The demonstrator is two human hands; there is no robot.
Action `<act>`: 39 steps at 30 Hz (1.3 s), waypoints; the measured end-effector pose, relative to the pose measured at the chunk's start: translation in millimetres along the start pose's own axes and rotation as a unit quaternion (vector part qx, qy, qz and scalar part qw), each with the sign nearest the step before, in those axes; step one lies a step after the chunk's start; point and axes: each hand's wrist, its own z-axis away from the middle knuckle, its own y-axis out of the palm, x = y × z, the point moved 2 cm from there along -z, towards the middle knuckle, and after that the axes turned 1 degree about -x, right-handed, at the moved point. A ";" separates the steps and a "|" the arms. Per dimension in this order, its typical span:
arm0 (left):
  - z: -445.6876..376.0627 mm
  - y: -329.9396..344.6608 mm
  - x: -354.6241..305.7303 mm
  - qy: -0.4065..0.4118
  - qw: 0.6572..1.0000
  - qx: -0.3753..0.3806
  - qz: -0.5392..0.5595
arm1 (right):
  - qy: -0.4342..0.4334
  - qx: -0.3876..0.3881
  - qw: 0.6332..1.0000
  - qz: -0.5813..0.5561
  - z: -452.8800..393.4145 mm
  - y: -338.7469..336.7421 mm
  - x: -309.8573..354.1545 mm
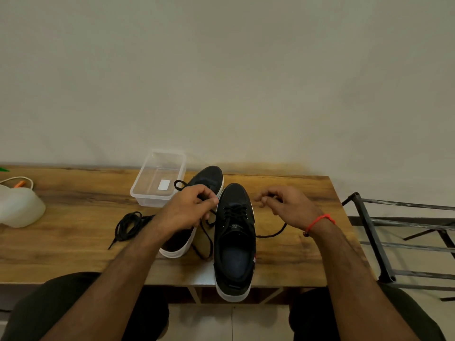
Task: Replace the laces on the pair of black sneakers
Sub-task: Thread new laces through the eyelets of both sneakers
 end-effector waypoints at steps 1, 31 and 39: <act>2.9 -4.8 -4.8 0.006 0.999 0.003 0.034 | -0.018 -0.028 0.998 -0.048 1.4 -3.6 5.9; 91.2 -72.7 -181.2 0.204 0.941 -0.171 0.210 | -0.156 -0.228 0.913 -0.299 65.2 -99.4 187.4; 86.2 -72.8 -195.1 0.242 0.914 -0.247 0.212 | -0.156 -0.257 0.912 -0.279 67.4 -104.3 196.5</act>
